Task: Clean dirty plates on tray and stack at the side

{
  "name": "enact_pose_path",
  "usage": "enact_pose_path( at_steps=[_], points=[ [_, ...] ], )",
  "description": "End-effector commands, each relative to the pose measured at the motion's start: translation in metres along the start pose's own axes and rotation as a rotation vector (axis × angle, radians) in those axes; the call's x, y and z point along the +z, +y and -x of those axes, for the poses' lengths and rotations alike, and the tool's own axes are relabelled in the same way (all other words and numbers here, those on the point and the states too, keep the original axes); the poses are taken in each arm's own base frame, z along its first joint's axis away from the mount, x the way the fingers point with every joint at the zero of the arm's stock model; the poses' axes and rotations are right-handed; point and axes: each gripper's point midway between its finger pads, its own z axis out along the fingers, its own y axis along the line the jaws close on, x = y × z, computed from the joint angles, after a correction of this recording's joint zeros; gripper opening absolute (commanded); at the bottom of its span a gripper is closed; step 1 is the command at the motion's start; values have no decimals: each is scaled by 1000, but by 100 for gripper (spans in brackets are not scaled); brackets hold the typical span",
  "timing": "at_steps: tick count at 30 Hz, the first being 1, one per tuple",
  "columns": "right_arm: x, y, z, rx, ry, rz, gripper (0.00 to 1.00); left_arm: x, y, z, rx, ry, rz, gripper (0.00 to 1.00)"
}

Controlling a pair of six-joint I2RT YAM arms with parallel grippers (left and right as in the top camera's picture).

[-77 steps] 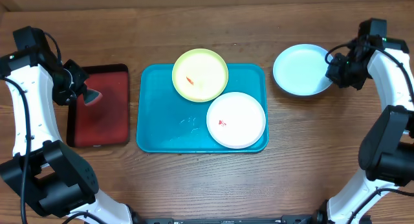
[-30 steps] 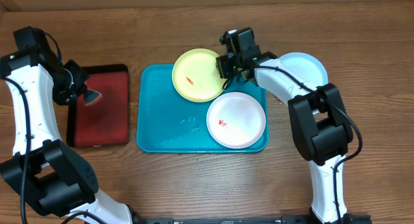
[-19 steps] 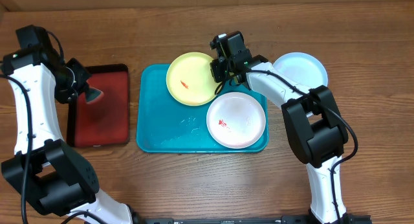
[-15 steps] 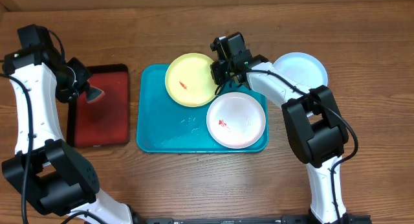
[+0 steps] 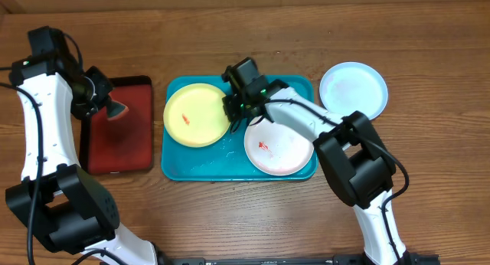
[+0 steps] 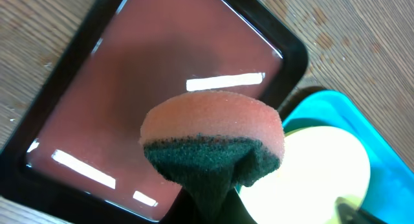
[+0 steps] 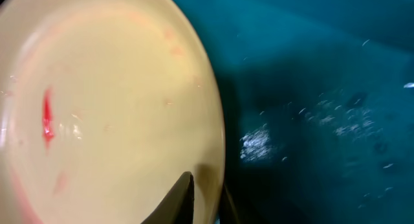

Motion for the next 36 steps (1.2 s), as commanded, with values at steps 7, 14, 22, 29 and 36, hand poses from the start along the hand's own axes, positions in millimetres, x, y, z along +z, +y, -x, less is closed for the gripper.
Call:
enact_pose_path(
  at_steps=[7,14,22,29,36],
  points=[
    [-4,-11,13,25,-67,-125,28,7,-24,-13,83,24,-16,4],
    [4,-17,6,20,-43,-141,20,9,-45,-27,179,40,-27,4],
    [-3,-31,-11,51,42,-178,4,11,-33,-19,193,-18,93,4],
    [-18,-48,-8,92,54,-199,4,46,-8,-17,129,68,145,4],
    [-19,-51,-11,99,64,-205,4,95,16,-25,114,168,240,4]
  ],
)
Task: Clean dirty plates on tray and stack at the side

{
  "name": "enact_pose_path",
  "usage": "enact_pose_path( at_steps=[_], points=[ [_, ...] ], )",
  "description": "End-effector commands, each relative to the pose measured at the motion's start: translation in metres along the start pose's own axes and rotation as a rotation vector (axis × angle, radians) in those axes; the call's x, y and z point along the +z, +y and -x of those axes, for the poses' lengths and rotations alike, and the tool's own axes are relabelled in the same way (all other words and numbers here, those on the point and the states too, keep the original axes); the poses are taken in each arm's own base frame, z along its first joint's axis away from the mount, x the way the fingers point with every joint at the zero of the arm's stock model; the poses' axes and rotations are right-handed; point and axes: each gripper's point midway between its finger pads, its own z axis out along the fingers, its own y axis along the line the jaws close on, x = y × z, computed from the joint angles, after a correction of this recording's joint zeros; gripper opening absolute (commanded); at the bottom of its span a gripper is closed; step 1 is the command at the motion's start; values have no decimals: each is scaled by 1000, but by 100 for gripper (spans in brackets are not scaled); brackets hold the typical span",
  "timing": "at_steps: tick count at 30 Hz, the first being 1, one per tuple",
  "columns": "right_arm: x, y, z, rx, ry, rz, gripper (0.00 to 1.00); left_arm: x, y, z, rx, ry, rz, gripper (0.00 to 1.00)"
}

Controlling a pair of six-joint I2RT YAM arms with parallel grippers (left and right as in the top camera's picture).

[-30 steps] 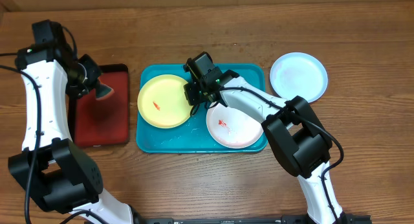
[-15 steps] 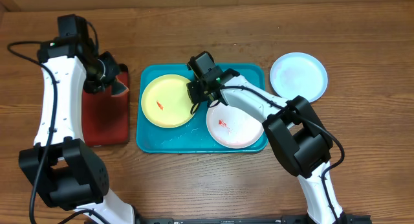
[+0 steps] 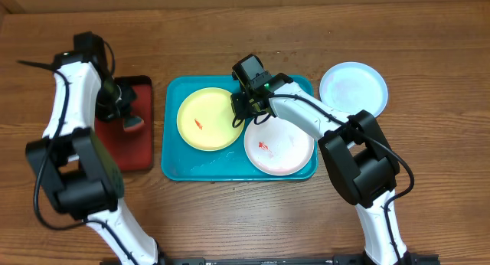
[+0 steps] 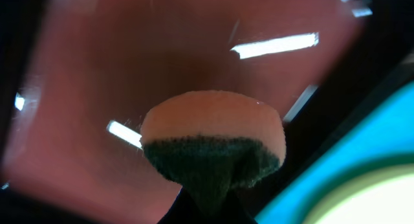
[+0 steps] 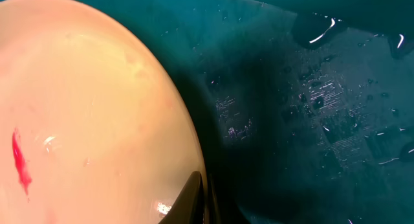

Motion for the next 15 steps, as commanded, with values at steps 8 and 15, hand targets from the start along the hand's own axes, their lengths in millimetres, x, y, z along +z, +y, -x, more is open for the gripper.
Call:
enact_pose_path(
  at_steps=[8,15],
  points=[
    [-2,-16,1,12,-7,-53,4,47,32,10,-48,52,90,4],
    [-2,-16,1,12,-6,-53,4,75,48,5,-74,116,122,4]
  ],
)
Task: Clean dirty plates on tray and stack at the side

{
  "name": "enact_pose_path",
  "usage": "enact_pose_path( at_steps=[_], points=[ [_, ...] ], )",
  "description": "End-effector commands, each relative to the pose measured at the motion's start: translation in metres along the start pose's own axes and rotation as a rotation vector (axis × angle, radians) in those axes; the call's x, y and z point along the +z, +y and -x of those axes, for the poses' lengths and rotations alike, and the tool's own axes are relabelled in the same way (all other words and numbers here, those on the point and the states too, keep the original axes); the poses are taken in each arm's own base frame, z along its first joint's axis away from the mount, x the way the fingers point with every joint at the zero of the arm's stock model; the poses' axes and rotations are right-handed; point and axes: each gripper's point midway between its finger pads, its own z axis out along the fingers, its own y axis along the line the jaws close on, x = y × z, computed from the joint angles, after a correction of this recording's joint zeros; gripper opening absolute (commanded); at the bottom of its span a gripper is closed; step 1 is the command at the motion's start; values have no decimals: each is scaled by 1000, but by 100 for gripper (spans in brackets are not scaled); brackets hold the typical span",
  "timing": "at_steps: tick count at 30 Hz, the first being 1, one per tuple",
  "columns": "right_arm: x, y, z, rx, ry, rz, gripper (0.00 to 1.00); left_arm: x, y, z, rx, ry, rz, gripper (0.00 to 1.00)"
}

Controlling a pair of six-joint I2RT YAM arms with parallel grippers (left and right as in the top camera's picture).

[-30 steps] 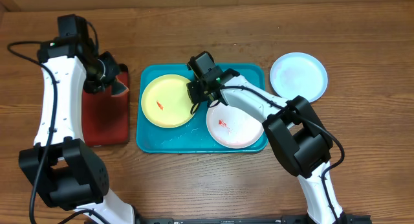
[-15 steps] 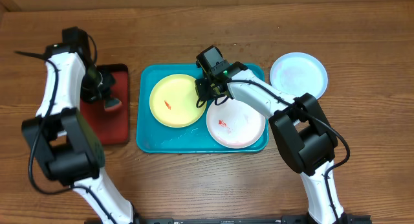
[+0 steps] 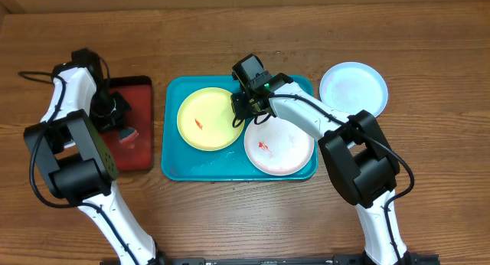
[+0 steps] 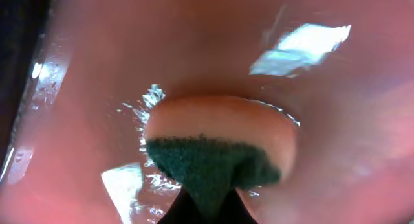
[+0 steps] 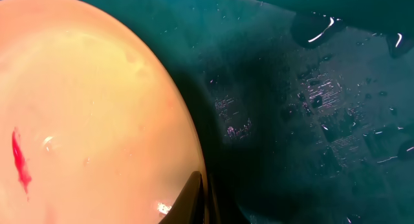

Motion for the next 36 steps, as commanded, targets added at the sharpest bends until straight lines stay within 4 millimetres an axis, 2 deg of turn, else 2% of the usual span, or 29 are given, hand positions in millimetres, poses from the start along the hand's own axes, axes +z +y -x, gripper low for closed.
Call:
enact_pose_path(
  at_steps=[1,4,7,10,14,18,21,26,32,33,34,35,36],
  points=[
    [-1,-16,1,11,-6,-53,4,17,6,-2,12,32,36,4],
    [-1,-16,2,11,-7,-53,4,14,6,-1,32,29,34,4],
    [-1,-15,1,11,-7,-52,4,-2,6,1,32,31,33,4],
    [-1,-15,1,11,-6,-52,4,-33,2,8,30,20,9,4],
    [-1,-15,1,11,-5,-49,4,-88,-12,16,33,-25,-94,4],
    [-1,-15,1,11,-6,-48,4,-141,-43,14,144,-90,-295,4],
    [-1,-13,3,23,-13,-41,4,-159,-61,2,226,-99,-381,4],
    [-1,-11,7,92,-27,-31,4,-148,-87,-32,345,-18,-373,4],
    [-1,-10,2,145,-10,-24,4,-114,-135,-71,506,20,-360,4],
    [-1,-9,2,145,-6,-17,6,-109,-141,-76,524,22,-359,4],
    [-1,-9,2,145,-5,-13,16,-103,-148,-82,547,24,-359,4],
    [-1,-9,2,144,-5,-14,20,-95,-156,-89,570,26,-358,4],
    [-1,-9,2,136,-5,-14,20,-89,-163,-96,592,27,-357,4]
  ],
)
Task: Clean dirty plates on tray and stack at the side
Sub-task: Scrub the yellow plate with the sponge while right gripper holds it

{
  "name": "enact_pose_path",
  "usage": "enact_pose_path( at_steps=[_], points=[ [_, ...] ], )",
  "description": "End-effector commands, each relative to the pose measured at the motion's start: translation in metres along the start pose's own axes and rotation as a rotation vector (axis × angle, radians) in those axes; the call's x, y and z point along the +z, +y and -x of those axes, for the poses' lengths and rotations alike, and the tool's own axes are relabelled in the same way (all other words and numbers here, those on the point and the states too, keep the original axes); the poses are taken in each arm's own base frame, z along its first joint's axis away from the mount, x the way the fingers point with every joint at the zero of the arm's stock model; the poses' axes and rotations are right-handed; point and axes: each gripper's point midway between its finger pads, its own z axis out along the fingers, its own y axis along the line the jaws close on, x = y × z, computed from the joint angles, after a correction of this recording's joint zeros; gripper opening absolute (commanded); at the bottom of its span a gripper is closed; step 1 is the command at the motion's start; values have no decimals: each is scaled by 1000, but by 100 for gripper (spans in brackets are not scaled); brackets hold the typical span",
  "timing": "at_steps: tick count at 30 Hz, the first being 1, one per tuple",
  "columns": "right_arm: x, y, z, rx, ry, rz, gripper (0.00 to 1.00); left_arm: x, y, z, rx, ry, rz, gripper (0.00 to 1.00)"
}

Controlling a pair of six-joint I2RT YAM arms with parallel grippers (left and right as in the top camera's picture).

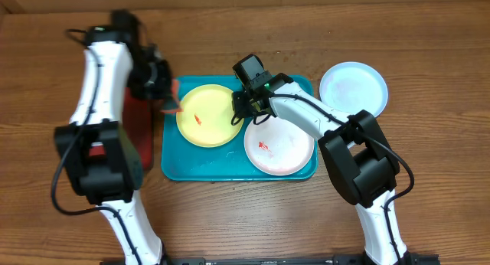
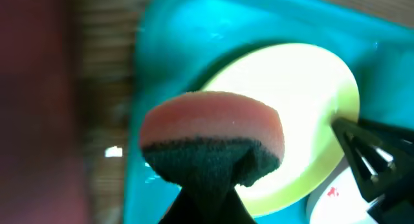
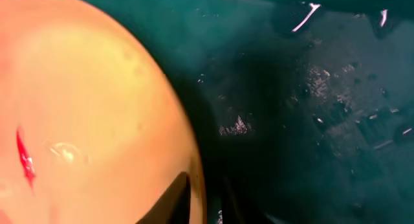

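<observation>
A yellow plate (image 1: 203, 116) with a red smear lies in the left half of the teal tray (image 1: 176, 165). My right gripper (image 1: 240, 112) is shut on its right rim; the rim runs between the fingers (image 3: 200, 185). My left gripper (image 1: 170, 96) is shut on a pink-and-green sponge (image 2: 212, 136), held over the tray's left edge, just left of the yellow plate (image 2: 291, 88). A white plate (image 1: 279, 146) with a red smear lies in the tray's right half. A clean pale-blue plate (image 1: 354, 89) sits on the table to the right of the tray.
A black-rimmed red basin (image 1: 145, 135) lies left of the teal tray, mostly hidden under my left arm. Water drops speckle the tray floor (image 3: 310, 120). Bare wooden table lies in front of and behind the tray.
My left gripper has moved right with the sponge, from down in the red basin's water to over the teal tray's left edge beside the yellow plate. My right gripper still clamps the plate's rim.
At first the sponge hung above the red basin while my right gripper held the yellow plate's rim. Then the plate sat slightly further right, the sponge lower. The sponge was then in the basin's water. Now it is beside the yellow plate.
</observation>
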Motion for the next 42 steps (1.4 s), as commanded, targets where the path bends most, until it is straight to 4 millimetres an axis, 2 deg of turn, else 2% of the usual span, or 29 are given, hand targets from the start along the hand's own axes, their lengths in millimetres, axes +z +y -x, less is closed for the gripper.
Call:
enact_pose_path(
  at_steps=[1,3,4,5,8,11,13,17,20,24,29,37,42],
  points=[
    [-1,-7,2,19,-3,-13,20,19,-24,-14,78,29,-24,4],
    [-1,-8,4,18,-10,-12,23,32,-34,-19,112,36,-25,4],
    [-1,-7,6,4,-19,-8,28,36,-38,-22,124,39,-25,4],
    [-1,-5,9,-34,-32,-3,33,42,-43,-24,133,42,-25,4],
    [-2,-1,18,-146,-68,8,38,50,-49,-29,114,47,-21,4],
    [-2,1,23,-226,-92,12,38,57,-52,-34,81,56,-20,4],
    [0,0,24,-239,-94,9,36,61,-55,-37,74,62,-19,4],
    [5,-2,20,-238,-82,5,23,66,-60,-40,85,62,-20,4],
    [12,-5,16,-236,-68,0,18,68,-64,-39,56,52,-19,4],
    [18,-8,11,-233,-49,-6,5,74,-69,-39,19,45,-22,4],
    [18,-10,8,-201,-37,-10,4,88,-70,-46,-10,47,-19,4],
    [18,-15,-2,-156,9,-26,4,105,-62,-50,-59,34,-7,4],
    [17,-14,-2,-156,9,-27,4,102,-29,-41,-64,-31,179,4]
  ],
)
